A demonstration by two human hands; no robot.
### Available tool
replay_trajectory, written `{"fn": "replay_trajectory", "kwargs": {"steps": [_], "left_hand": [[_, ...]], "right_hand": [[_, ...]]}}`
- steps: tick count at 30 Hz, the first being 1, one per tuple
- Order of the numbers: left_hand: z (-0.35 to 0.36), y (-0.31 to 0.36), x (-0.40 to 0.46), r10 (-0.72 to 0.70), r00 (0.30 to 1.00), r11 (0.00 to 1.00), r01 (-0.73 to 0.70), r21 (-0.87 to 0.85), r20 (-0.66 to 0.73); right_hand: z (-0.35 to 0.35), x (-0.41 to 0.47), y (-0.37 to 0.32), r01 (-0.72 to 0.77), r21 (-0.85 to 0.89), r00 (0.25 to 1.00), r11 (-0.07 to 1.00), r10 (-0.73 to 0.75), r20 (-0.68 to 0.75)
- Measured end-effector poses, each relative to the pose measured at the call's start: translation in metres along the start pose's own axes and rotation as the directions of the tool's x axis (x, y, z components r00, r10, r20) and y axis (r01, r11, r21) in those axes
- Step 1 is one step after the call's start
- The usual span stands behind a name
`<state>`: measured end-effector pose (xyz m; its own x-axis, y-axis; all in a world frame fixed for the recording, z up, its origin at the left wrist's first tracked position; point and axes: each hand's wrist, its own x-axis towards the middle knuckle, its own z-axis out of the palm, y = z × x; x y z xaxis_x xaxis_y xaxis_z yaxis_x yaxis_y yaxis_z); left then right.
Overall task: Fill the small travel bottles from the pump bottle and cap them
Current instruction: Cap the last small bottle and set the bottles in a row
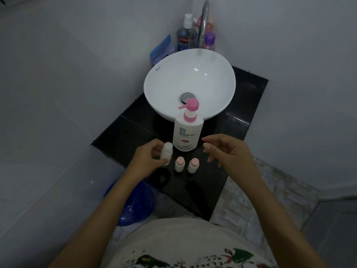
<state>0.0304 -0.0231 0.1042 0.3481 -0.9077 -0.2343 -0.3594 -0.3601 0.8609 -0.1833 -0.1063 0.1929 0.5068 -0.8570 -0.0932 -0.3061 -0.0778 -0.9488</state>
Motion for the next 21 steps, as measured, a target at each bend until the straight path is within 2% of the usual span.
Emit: {"fn": "replay_trajectory", "kwargs": {"steps": [7, 21], "left_hand": [[0.020, -0.034, 0.016, -0.051, 0.997, 0.998, 0.048, 0.051, 0.051], [0.024, -0.043, 0.026, -0.070, 0.989, 0.993, 0.057, 0.100, 0.130]], "right_hand": [[-0.004, -0.001, 0.009, -0.055, -0.043, 0.998, 0.998, 0.054, -0.036], [-0.002, 0.010, 0.023, -0.088, -0.098, 0.996, 0.991, 0.086, -0.026]]}}
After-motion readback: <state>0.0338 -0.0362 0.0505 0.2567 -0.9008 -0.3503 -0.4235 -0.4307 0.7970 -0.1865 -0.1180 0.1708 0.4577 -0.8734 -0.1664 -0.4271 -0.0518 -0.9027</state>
